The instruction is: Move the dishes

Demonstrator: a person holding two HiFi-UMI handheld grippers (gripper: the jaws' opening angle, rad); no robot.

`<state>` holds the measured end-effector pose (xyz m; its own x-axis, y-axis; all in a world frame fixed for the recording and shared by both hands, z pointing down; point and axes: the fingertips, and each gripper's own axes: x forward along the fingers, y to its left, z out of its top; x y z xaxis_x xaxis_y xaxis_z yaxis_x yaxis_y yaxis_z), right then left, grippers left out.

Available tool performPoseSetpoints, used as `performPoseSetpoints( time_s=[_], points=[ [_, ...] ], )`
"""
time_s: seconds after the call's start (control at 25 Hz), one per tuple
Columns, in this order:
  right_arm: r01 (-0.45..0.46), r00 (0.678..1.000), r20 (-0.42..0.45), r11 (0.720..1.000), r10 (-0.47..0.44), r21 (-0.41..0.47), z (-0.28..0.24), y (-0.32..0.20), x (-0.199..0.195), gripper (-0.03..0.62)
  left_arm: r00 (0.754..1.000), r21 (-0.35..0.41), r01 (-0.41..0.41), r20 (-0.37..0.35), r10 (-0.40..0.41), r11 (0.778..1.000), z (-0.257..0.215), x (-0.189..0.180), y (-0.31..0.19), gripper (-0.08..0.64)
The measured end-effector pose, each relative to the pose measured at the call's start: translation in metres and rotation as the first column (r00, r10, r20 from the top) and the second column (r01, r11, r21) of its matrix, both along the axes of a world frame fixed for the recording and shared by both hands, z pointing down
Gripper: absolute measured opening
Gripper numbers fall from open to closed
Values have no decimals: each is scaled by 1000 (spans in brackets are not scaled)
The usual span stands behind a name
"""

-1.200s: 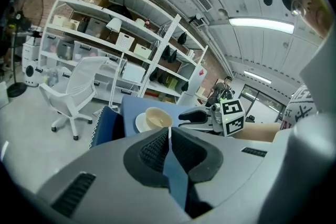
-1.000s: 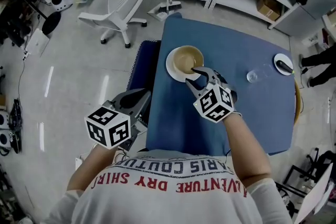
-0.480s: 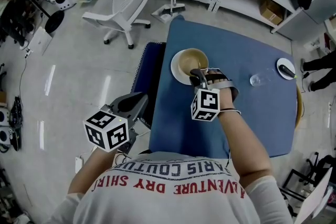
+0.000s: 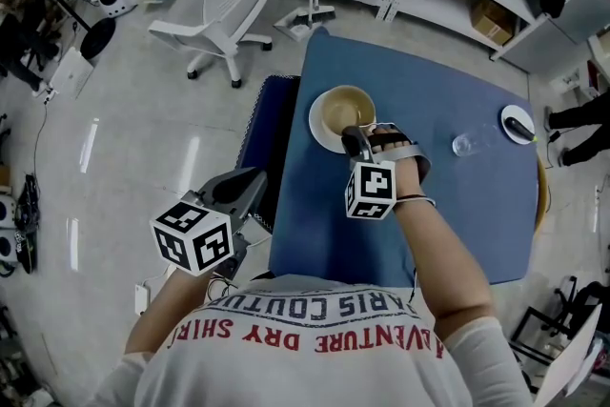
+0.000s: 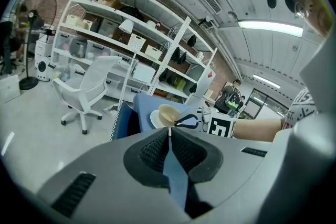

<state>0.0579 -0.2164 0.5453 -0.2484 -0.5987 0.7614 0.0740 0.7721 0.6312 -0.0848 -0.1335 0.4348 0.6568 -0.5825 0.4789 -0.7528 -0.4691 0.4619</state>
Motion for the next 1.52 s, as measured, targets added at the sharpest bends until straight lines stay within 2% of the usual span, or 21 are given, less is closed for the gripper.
performPoseSetpoints(
  time_s=[0.4, 0.88, 1.16, 1.52],
  points=[
    [-27, 999, 19, 998, 26, 50, -21, -4, 13, 37, 1000, 12, -21, 1, 21, 1000, -4, 12, -3, 37],
    [-172, 985, 2, 981, 173, 92, -42, -3, 93, 37, 994, 36, -110, -12, 111, 993, -15, 58, -13, 37],
    [-252, 968, 0, 966, 253, 60, -35, 10, 138, 37, 985, 30, -172, -18, 172, 985, -12, 90, -12, 37],
    [-292, 956, -24, 956, 292, 2, -6, 26, 167, 37, 979, 1, -205, -6, 205, 979, 1, 109, -7, 37]
  ],
)
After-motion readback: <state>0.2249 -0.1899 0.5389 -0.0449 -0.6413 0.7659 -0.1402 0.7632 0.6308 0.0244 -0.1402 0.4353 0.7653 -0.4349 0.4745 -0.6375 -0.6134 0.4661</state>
